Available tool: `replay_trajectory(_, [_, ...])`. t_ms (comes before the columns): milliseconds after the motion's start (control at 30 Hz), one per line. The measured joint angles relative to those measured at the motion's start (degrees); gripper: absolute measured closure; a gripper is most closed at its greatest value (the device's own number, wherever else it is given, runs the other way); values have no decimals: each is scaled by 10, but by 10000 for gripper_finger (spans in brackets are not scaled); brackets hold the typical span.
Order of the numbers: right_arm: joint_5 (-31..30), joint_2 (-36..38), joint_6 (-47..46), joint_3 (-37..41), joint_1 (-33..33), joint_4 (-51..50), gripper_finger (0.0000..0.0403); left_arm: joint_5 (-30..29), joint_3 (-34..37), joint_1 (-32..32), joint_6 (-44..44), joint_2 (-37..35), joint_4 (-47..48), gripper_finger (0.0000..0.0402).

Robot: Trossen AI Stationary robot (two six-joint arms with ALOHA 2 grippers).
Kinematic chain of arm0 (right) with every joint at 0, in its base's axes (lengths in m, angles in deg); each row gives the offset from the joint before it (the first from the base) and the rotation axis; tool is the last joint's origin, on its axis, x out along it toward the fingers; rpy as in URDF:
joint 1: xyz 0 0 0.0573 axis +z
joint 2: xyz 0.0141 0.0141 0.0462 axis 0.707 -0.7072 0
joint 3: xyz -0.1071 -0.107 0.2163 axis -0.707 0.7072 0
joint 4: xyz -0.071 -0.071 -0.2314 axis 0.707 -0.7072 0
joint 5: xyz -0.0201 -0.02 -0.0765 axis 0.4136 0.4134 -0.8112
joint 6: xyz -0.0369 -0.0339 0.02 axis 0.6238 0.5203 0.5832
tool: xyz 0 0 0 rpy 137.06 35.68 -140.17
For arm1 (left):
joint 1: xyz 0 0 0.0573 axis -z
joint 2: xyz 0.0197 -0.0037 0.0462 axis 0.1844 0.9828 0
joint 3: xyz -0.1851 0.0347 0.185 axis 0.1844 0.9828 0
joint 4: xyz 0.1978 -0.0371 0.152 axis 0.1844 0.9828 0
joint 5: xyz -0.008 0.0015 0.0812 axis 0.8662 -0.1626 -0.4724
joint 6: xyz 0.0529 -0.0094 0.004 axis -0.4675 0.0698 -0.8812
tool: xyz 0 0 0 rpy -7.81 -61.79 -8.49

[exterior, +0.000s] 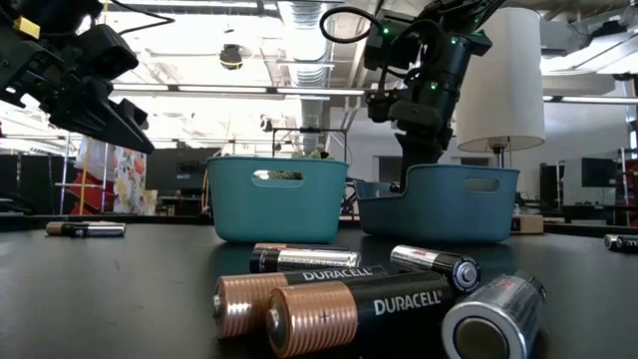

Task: Sort batteries
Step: Put the black battery into the green bin

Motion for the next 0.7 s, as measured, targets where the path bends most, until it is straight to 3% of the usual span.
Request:
replay_trajectory(300, [0,0,0,0,0,-2,383,0,0,0,0,0,0,304])
replay_trajectory(700, [0,0,0,0,0,-2,304,0,0,0,0,0,0,304])
